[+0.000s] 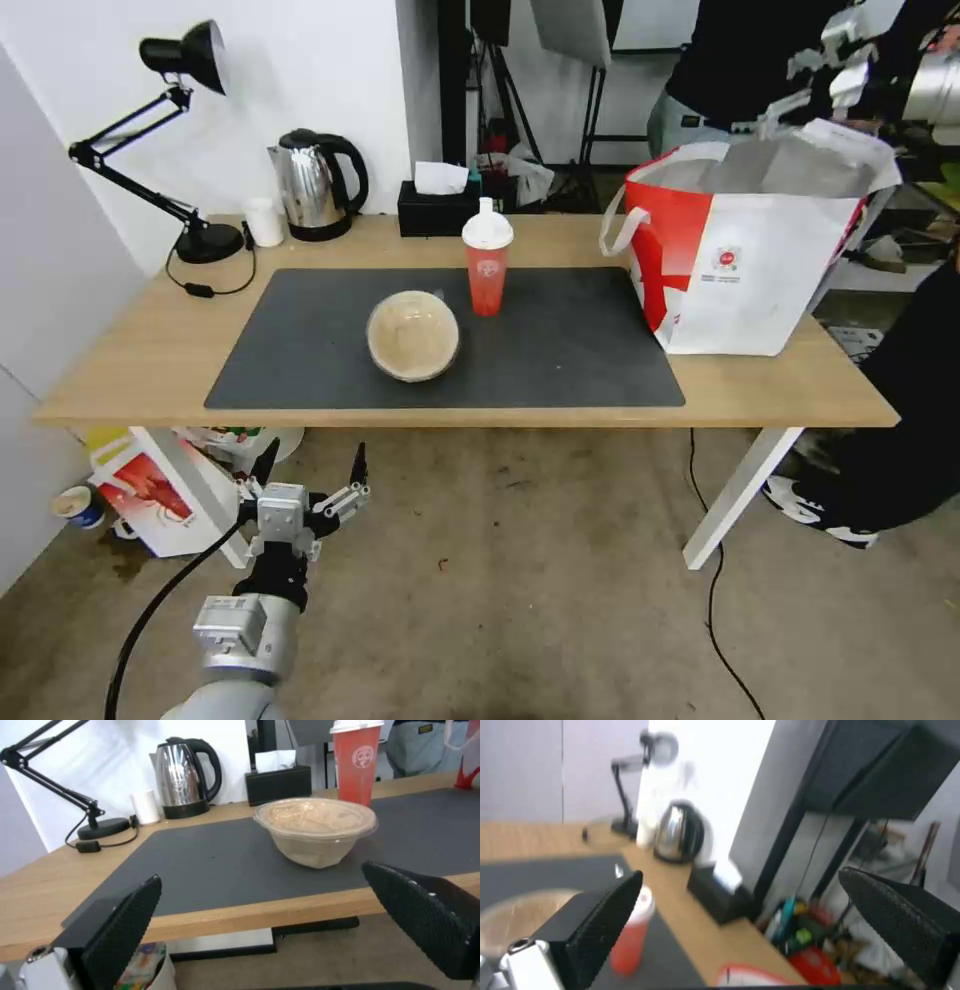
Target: Pick up the trash from the table and place it into the takeout bag.
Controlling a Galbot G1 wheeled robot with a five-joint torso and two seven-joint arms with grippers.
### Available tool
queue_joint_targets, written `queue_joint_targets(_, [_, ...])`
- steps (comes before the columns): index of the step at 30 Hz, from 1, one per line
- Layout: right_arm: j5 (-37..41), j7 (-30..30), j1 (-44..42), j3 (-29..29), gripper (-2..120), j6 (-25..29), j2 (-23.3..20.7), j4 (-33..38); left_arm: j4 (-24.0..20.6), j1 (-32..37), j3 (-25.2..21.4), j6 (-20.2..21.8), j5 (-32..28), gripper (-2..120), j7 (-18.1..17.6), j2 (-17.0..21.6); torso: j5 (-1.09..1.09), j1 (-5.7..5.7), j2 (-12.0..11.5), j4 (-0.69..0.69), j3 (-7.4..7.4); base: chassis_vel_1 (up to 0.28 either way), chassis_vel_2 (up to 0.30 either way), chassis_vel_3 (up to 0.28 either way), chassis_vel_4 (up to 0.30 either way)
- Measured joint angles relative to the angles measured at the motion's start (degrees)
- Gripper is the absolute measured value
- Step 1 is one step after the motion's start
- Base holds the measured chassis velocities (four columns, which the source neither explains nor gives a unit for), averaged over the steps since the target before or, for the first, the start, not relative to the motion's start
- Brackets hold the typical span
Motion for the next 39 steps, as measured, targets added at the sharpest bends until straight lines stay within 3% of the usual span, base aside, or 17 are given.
queue_joint_targets(2, [2.0, 2.4, -1.0, 0.3, 100, 0.4, -0.5, 1.8, 0.0, 0.0, 0.0, 0.0, 0.0, 100, 0.0, 0.0, 0.0, 0.01, 0.0, 0.0, 0.0, 0.0, 0.0, 0.0, 0.0])
queue_joint_targets(4, [6.7, 9.6, -4.6, 1.2, 100, 1.8, -2.1, 7.4, 0.0, 0.0, 0.0, 0.0, 0.0, 100, 0.0, 0.0, 0.0, 0.01, 0.0, -0.01, 0.0, 0.0, 0.0, 0.0, 0.0])
queue_joint_targets(5, [6.7, 9.6, -4.6, 1.2, 100, 1.8, -2.1, 7.4, 0.0, 0.0, 0.0, 0.0, 0.0, 100, 0.0, 0.0, 0.0, 0.01, 0.0, -0.01, 0.0, 0.0, 0.0, 0.0, 0.0])
queue_joint_targets(6, [9.7, 15.5, -9.5, 3.2, 100, 3.2, -3.4, 13.6, 0.0, 0.0, 0.0, 0.0, 0.0, 100, 0.0, 0.0, 0.0, 0.0, 0.0, -0.01, 0.0, 0.0, 0.0, 0.0, 0.0])
queue_joint_targets(8, [11.1, 20.7, -15.8, 6.3, 100, 4.8, -4.8, 21.5, 0.0, 0.0, 0.0, 0.0, 0.0, 100, 0.0, 0.0, 0.02, 0.01, 0.0, 0.01, 0.01, 0.0, 0.0, 0.0, 0.0])
queue_joint_targets(10, [11.5, 22.4, -18.1, 7.6, 100, 5.3, -5.2, 24.1, 0.0, 0.0, 0.0, 0.0, 0.0, 100, 0.0, 0.0, 0.01, 0.01, 0.0, 0.01, 0.0, 0.0, 0.0, 0.0, 0.0])
queue_joint_targets(14, [13.8, 35.8, -32.4, 16.6, 100, 9.0, -7.1, 39.7, 0.0, 0.0, 0.0, 0.0, 0.0, 100, 0.0, 0.0, -0.01, -0.01, 0.0, 0.0, 0.0, 0.0, 0.0, 0.0, 0.0])
queue_joint_targets(16, [13.8, 37.7, -34.8, 18.2, 100, 9.6, -7.3, 42.0, 0.0, 0.0, 0.0, 0.0, 0.0, 100, 0.0, 0.0, -0.01, -0.01, 0.0, 0.0, 0.0, 0.0, 0.0, 0.0, 0.0])
queue_joint_targets(19, [13.2, 47.9, -45.2, 24.4, 100, 12.8, -7.8, 52.5, 0.0, 0.0, 0.0, 0.0, 0.0, 100, 0.0, 0.0, -0.02, -0.01, 0.0, -0.01, -0.01, 0.0, 0.0, 0.0, 0.0])
queue_joint_targets(21, [12.2, 51.0, -48.6, 26.2, 100, 13.7, -7.5, 55.4, 0.0, 0.0, 0.0, 0.0, 0.0, 100, 0.0, 0.0, -0.03, -0.01, 0.0, -0.01, -0.01, 0.0, 0.0, 0.0, 0.0])
queue_joint_targets(24, [9.7, 55.8, -56.0, 29.8, 100, 15.1, -6.5, 60.7, 0.0, 0.0, 0.0, 0.0, 0.0, 100, 0.0, 0.0, -0.01, 0.0, 0.0, 0.02, 0.0, 0.0, 0.0, 0.0, 0.0])
queue_joint_targets(26, [5.5, 59.6, -64.2, 32.2, 100, 16.8, -4.8, 66.1, 0.0, 0.0, 0.0, 0.0, 0.0, 100, 0.0, 0.0, 0.03, -0.01, 0.0, -0.03, 0.0, 0.0, 0.0, 0.0, 0.0])
queue_joint_targets(29, [2.4, 61.6, -68.1, 33.4, 100, 18.0, -3.2, 68.4, 0.0, 0.0, 0.0, 0.0, 0.0, 100, 0.0, 0.0, -0.01, -0.01, 0.0, -0.01, -0.01, 0.0, 0.0, 0.0, 0.0])
queue_joint_targets(33, [-6.9, 63.9, -79.6, 38.8, 100, 19.6, 4.4, 73.0, 0.0, 0.0, 0.0, 0.0, 0.0, 100, 0.0, 0.0, -0.01, 0.0, 0.0, -0.01, -0.01, 0.0, 0.0, 0.0, 0.0])
queue_joint_targets(34, [-6.9, 63.9, -79.6, 38.8, 100, 19.6, 4.4, 73.0, 0.0, 0.0, 0.0, 0.0, 0.0, 100, 0.0, 0.0, -0.01, 0.0, 0.0, -0.01, -0.01, 0.0, 0.0, 0.0, 0.0])
queue_joint_targets(38, [-13.8, 62.5, -88.8, 44.0, 100, 21.4, 12.6, 74.5, 0.0, 0.0, 0.0, 0.0, 0.0, 100, 0.0, 0.0, 0.0, -0.01, 0.0, -0.01, 0.0, 0.0, 0.0, 0.0, 0.0])
queue_joint_targets(39, [-13.8, 62.5, -88.8, 44.0, 100, 21.4, 12.6, 74.5, 0.0, 0.0, 0.0, 0.0, 0.0, 100, 0.0, 0.0, 0.0, -0.01, 0.0, -0.01, 0.0, 0.0, 0.0, 0.0, 0.0])
